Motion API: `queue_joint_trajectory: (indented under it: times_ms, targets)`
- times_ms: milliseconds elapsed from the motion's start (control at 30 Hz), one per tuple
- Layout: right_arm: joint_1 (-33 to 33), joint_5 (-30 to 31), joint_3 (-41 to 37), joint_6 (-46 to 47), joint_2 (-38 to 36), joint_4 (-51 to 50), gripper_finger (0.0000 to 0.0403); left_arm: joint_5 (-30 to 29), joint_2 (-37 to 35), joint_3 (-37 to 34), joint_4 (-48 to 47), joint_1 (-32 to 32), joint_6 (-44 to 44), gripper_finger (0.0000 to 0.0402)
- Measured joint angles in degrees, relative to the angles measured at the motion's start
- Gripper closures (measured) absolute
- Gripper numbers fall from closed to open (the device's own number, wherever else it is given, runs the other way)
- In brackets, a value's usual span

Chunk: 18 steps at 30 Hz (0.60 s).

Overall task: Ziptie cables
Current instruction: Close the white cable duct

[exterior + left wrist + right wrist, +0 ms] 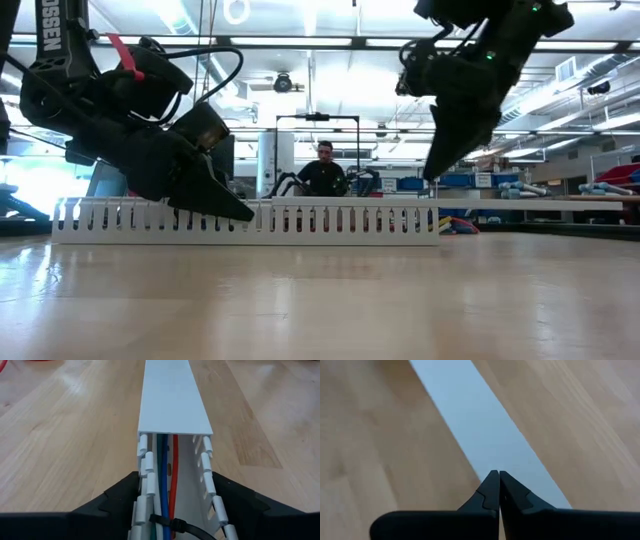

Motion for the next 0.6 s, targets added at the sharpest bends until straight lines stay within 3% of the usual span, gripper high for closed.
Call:
queue_joint_trajectory:
  times_ms: [167,367,600]
  targets:
    - [-1.7,-4.8,0.0,-1.7,6.0,8.7,0.0403,-0.4,0.1,0.0,0.5,0.0,0.0,0.0165]
    - [-4.3,-7.8,0.2,-6.7,15.8,26.8,0.0403,-0.6,0.1,-0.1,0.9,0.0,-0.1,0.0164]
    - [-4.3,-8.1,0.0,-10.8,14.9,31.3,0.0403,-0.5,0.1,-0.1,1.0,0.0,-0.1,0.0164]
